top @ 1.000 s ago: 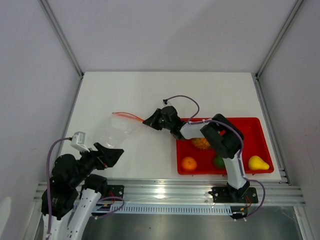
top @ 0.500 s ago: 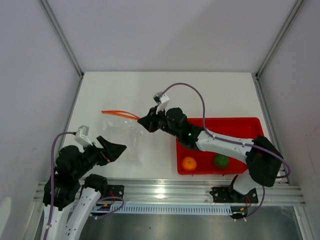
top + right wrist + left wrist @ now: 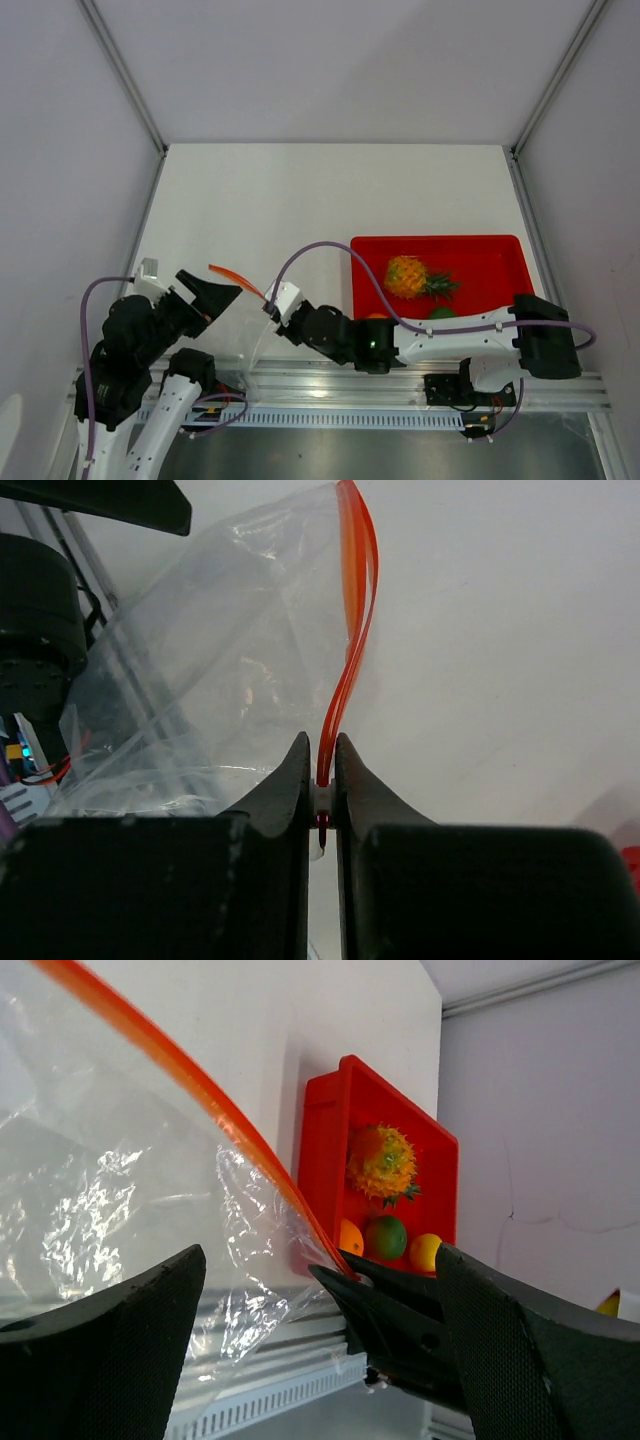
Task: Place the food in the zip-top bag and seal the zipper
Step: Pick up the zipper food storage bag at the center of the board.
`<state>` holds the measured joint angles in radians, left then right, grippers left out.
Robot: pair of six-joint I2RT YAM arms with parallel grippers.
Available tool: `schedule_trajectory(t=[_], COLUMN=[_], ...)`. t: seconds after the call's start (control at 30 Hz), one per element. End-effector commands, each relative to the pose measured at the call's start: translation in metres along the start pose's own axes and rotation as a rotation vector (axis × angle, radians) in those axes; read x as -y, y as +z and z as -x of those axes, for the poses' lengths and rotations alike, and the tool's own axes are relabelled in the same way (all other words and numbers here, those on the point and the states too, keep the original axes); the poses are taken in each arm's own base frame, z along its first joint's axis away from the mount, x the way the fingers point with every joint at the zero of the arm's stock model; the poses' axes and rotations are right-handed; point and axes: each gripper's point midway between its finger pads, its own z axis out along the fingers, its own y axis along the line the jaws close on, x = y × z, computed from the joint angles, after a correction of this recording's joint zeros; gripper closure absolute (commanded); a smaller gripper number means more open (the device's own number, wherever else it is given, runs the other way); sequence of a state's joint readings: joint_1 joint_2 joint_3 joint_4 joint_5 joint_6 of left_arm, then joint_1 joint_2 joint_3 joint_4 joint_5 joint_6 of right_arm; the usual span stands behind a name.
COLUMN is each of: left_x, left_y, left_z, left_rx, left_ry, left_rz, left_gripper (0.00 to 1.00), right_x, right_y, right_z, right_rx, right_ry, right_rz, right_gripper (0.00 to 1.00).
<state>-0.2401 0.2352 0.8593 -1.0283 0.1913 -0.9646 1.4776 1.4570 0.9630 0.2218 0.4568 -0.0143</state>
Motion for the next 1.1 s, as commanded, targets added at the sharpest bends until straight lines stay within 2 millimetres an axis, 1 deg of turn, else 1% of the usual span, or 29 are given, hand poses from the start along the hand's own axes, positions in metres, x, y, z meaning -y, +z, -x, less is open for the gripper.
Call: schedule_trajectory(t=[0.0, 0.03, 0.17, 0.27, 0.37, 0.43, 0.57, 0.6, 0.73, 0.87, 0.93, 1.0, 1.07], left_x=[-0.011, -0.013, -0.024, -0.027, -0.031, -0.031, -0.025, -0.025, -0.021, -0.020, -0.019, -0.011, -0.003], left_y=[-0.009, -0.010, -0.013, -0.011, -0.007, -0.007, -0.004, -0.004, -0.001, 0.004, 0.006, 0.007, 0.011], left_z=[-0.005, -0.007, -0.013, -0.015, -0.021, -0.023, -0.018, -0.018, -0.015, -0.016, -0.019, -0.020, -0.019], left_rx=[0.003, 0.002, -0.021, -0.038, -0.077, -0.094, -0.101, -0.099, -0.107, -0.126, -0.146, -0.170, -0.176], left_ry=[-0.126, -0.137, -0.180, -0.206, -0.256, -0.290, -0.312, -0.317, -0.325, -0.329, -0.324, -0.307, -0.289], left_rz=[0.061, 0.069, 0.136, 0.174, 0.220, 0.239, 0.261, 0.266, 0.275, 0.277, 0.274, 0.237, 0.190], left_gripper=[0.04, 0.05, 0.05, 0.05, 0.05, 0.04, 0.02, 0.01, 0.01, 0.00, 0.00, 0.00, 0.00], right_x=[0.014, 0.012, 0.000, -0.005, -0.014, -0.020, -0.026, -0.030, -0.037, -0.043, -0.044, -0.042, -0.034], right_y=[-0.007, -0.008, -0.015, -0.019, -0.027, -0.032, -0.039, -0.041, -0.048, -0.056, -0.061, -0.065, -0.070], right_z=[0.001, -0.002, 0.004, 0.015, 0.027, 0.031, 0.034, 0.035, 0.039, 0.048, 0.053, 0.059, 0.066], right_rx=[0.024, 0.027, 0.063, 0.090, 0.125, 0.136, 0.140, 0.144, 0.150, 0.162, 0.171, 0.176, 0.185], right_ry=[-0.085, -0.102, -0.118, -0.133, -0.162, -0.183, -0.232, -0.242, -0.292, -0.321, -0.340, -0.345, -0.351], right_rz=[-0.186, -0.199, -0.200, -0.185, -0.173, -0.165, -0.151, -0.139, -0.126, -0.124, -0.129, -0.150, -0.185], right_gripper=[1.00, 1.00, 1.00, 1.00, 1.00, 1.00, 1.00, 1.00, 1.00, 1.00, 1.00, 1.00, 1.00])
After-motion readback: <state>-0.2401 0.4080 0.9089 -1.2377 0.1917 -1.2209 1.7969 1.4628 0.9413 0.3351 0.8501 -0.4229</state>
